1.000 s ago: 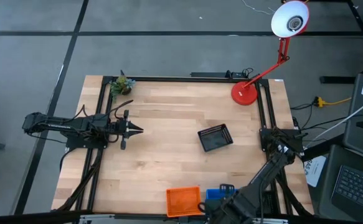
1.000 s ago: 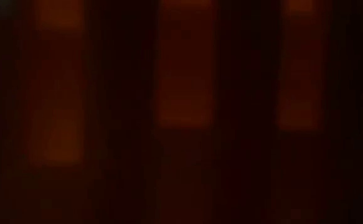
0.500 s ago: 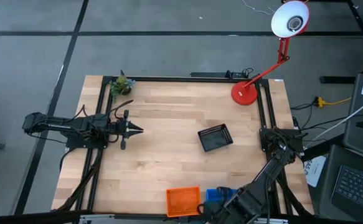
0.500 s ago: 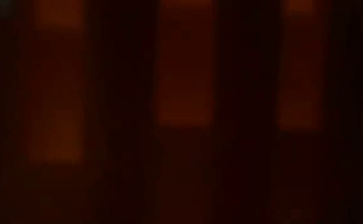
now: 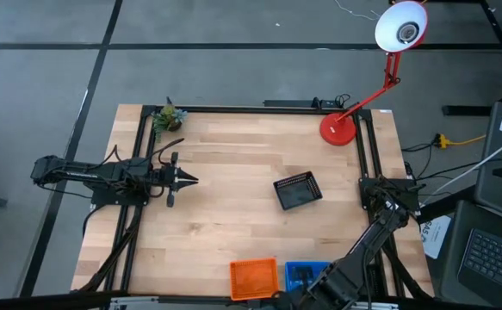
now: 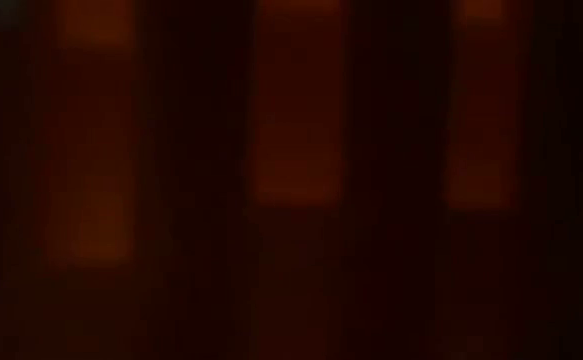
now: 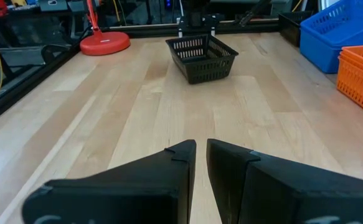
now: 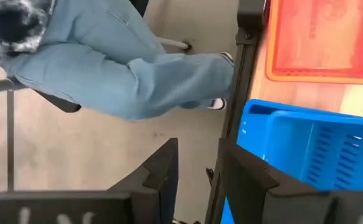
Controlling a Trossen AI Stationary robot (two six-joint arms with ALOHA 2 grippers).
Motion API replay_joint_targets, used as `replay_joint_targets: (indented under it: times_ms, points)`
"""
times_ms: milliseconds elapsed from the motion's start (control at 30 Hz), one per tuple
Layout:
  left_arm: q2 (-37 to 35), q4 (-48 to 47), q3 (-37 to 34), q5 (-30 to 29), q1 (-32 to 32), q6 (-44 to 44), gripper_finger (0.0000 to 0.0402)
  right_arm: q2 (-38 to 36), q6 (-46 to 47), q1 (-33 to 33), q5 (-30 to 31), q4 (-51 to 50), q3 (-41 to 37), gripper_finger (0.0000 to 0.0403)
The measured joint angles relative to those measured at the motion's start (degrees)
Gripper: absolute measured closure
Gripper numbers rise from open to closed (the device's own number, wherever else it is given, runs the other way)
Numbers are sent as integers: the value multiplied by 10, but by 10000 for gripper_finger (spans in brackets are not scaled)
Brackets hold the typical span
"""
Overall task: Stack baskets by color
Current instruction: Stack the top blue bin on the bottom blue bin
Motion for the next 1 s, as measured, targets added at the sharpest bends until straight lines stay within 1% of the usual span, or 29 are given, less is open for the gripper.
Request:
replay_joint_targets:
  times_ms: [133, 200, 267, 333, 367, 433, 500, 567, 667, 733, 833, 900, 933, 1000]
  points:
    - [0, 0, 0, 0, 0, 0, 370, 0, 10, 0, 1, -2, 1, 291]
    - [0, 0, 0, 0, 0, 0, 370, 0, 62, -1, -5, -15, 4, 291]
    - [0, 0, 0, 0, 0, 0, 370, 0, 115, -2, -35, -27, 12, 291]
    - [0, 0, 0, 0, 0, 1, 370, 0, 136, -1, -51, -50, 29, 291]
    - [0, 0, 0, 0, 0, 2, 370, 0, 133, 1, -46, -67, 39, 291]
    - [0, 0, 0, 0, 0, 12, 370, 0, 101, 4, -11, -120, 67, 291]
    - [0, 0, 0, 0, 0, 15, 370, -23, 54, 6, 31, -163, 54, 291]
    - [0, 0, 0, 0, 0, 15, 370, -52, 38, 10, 107, -212, 40, 291]
    - [0, 0, 0, 0, 0, 15, 370, -113, 11, 16, 198, -181, 3, 291]
    - [0, -2, 0, 0, 0, 15, 370, -149, 9, 26, 255, -165, -22, 291]
    - [0, -1, 0, -7, 0, 27, 370, -194, 49, 44, 331, -192, -97, 291]
    - [0, 1, 0, -17, 0, 30, 370, -226, 79, 50, 362, -174, -174, 291]
    - [0, 1, 0, -23, 0, 30, 370, -241, 92, 50, 366, -162, -215, 291]
    - [0, 2, 0, -32, 0, 30, 370, -264, 108, 46, 352, -89, -294, 291]
